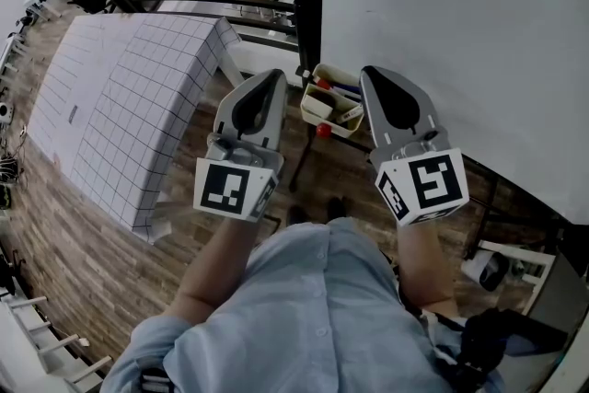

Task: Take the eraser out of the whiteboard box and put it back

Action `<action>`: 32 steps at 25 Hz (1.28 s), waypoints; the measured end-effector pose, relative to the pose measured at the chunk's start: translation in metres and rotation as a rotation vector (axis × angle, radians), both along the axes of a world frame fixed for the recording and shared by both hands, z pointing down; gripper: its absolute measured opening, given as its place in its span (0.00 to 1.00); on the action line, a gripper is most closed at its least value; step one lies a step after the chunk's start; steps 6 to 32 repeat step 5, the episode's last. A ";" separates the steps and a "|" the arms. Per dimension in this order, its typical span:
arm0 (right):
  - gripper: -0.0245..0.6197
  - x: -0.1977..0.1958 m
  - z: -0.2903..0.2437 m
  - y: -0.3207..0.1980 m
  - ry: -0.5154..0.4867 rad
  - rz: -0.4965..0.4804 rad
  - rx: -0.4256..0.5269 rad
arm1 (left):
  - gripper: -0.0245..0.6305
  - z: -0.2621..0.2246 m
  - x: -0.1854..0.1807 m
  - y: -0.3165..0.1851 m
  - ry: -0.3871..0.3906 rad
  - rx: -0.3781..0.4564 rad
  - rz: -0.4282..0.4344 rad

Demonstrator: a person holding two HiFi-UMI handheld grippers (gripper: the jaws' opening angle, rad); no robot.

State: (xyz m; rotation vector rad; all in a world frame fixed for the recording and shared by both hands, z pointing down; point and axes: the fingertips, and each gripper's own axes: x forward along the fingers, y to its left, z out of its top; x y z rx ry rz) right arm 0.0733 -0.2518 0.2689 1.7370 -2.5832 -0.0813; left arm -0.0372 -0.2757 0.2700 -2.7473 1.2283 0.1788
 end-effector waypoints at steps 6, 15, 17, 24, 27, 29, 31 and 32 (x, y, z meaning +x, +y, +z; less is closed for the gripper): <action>0.04 -0.004 -0.003 -0.001 0.005 -0.011 0.008 | 0.04 0.000 -0.002 -0.001 -0.007 0.006 0.002; 0.04 -0.004 -0.003 -0.001 0.005 -0.011 0.008 | 0.04 0.000 -0.002 -0.001 -0.007 0.006 0.002; 0.04 -0.004 -0.003 -0.001 0.005 -0.011 0.008 | 0.04 0.000 -0.002 -0.001 -0.007 0.006 0.002; 0.04 -0.004 -0.003 -0.001 0.005 -0.011 0.008 | 0.04 0.000 -0.002 -0.001 -0.007 0.006 0.002; 0.04 -0.004 -0.003 -0.001 0.005 -0.011 0.008 | 0.04 0.000 -0.002 -0.001 -0.007 0.006 0.002; 0.04 -0.004 -0.003 -0.001 0.005 -0.011 0.008 | 0.04 0.000 -0.002 -0.001 -0.007 0.006 0.002; 0.04 -0.004 -0.003 -0.001 0.005 -0.011 0.008 | 0.04 0.000 -0.002 -0.001 -0.007 0.006 0.002; 0.04 -0.004 -0.003 -0.001 0.005 -0.011 0.008 | 0.04 0.000 -0.002 -0.001 -0.007 0.006 0.002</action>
